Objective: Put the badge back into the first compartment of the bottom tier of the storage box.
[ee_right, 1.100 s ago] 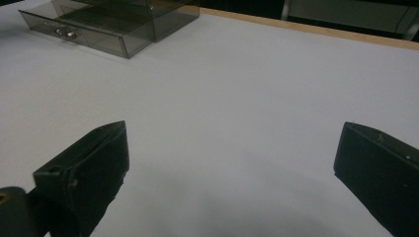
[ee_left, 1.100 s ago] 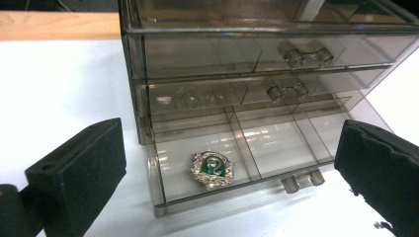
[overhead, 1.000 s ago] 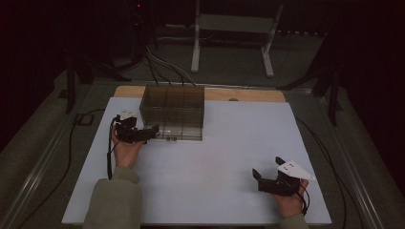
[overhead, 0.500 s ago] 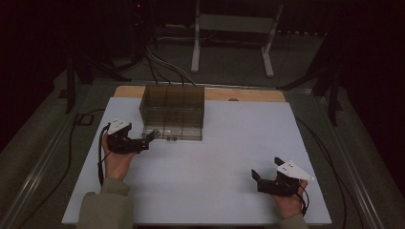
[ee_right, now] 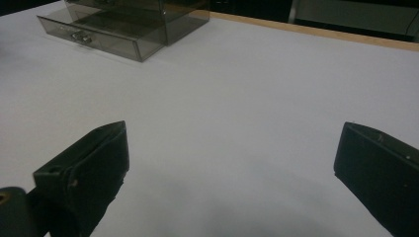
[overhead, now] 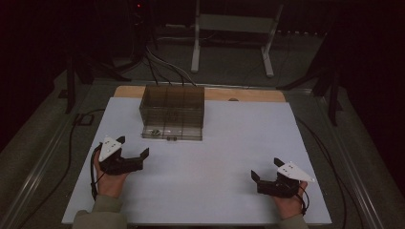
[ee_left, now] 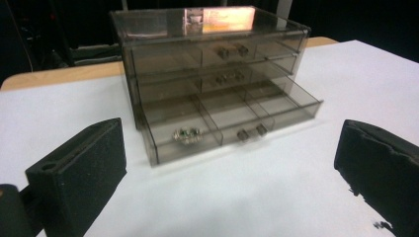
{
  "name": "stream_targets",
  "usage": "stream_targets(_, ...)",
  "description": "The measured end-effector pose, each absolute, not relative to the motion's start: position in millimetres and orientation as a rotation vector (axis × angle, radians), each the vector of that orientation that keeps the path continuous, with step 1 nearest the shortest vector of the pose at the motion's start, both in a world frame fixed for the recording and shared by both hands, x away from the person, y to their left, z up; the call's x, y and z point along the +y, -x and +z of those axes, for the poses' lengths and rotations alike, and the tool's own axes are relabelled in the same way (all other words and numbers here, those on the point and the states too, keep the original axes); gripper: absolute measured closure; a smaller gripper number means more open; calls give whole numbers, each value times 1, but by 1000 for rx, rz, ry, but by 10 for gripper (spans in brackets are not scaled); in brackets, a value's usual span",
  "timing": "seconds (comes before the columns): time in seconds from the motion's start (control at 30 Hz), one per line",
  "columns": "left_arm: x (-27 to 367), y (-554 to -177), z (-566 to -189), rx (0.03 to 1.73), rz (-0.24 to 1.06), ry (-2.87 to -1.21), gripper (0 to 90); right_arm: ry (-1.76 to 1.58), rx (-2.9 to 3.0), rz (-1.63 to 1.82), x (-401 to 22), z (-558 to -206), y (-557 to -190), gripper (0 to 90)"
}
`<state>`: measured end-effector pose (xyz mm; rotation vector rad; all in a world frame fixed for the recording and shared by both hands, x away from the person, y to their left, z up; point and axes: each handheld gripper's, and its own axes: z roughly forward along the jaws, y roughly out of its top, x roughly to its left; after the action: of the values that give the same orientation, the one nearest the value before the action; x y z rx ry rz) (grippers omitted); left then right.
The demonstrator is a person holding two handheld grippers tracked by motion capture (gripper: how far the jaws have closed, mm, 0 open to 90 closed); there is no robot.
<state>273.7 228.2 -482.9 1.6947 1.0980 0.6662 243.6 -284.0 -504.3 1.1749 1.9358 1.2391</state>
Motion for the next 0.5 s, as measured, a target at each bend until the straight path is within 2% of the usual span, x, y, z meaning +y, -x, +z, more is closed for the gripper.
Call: stream_targets(0.5, 243, -246, -499, 1085, 695, -1640, 5, -1172, 1925, 1265, -285, -501, -238, 9)
